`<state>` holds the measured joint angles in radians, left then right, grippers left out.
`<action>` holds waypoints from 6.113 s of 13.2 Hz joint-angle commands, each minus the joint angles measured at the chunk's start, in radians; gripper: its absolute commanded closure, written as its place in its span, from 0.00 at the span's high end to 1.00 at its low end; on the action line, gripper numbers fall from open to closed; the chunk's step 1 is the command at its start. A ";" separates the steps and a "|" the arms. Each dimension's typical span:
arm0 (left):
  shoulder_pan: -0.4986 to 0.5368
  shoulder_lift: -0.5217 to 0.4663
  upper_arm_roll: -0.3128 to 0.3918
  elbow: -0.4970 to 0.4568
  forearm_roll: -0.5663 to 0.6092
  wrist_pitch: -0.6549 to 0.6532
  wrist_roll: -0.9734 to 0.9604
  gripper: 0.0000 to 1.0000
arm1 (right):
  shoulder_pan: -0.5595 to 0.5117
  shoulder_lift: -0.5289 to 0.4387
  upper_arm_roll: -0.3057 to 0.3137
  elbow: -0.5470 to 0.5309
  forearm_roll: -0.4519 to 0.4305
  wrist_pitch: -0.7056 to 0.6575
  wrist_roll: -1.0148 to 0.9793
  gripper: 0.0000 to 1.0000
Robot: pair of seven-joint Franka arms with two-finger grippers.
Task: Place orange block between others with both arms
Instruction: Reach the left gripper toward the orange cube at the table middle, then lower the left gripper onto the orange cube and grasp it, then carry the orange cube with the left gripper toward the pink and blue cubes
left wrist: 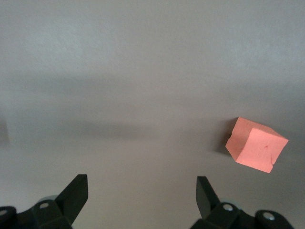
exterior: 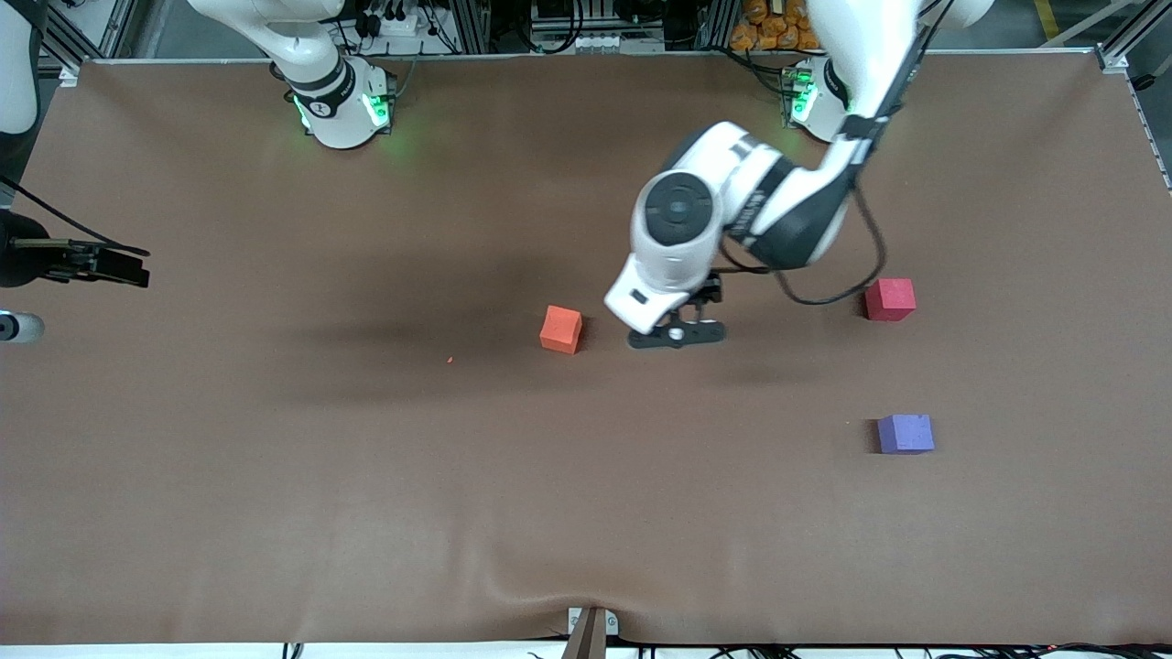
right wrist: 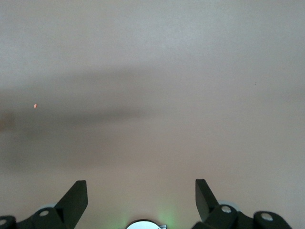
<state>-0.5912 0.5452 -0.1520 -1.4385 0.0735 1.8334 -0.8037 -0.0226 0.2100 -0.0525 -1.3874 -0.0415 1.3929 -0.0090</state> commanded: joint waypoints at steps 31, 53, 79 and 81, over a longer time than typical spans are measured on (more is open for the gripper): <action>-0.163 0.228 -0.032 0.030 0.195 0.445 0.182 1.00 | -0.053 0.000 0.006 0.005 0.054 0.014 0.003 1.00; -0.229 0.332 0.005 0.032 0.262 0.549 -0.084 0.00 | -0.051 0.000 0.006 0.005 0.051 0.014 0.001 1.00; 0.522 -0.172 -0.020 -0.414 0.212 0.199 0.256 0.00 | -0.046 0.000 0.006 0.005 0.049 0.015 0.001 1.00; 0.638 -0.212 -0.076 -0.509 0.204 0.271 0.337 0.00 | -0.049 0.000 0.008 0.005 0.049 0.015 0.001 1.00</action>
<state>-0.0553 0.4199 -0.1716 -1.8116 0.2982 2.0307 -0.5406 -0.0567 0.2116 -0.0555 -1.3873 -0.0012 1.4080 -0.0088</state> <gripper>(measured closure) 0.454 0.000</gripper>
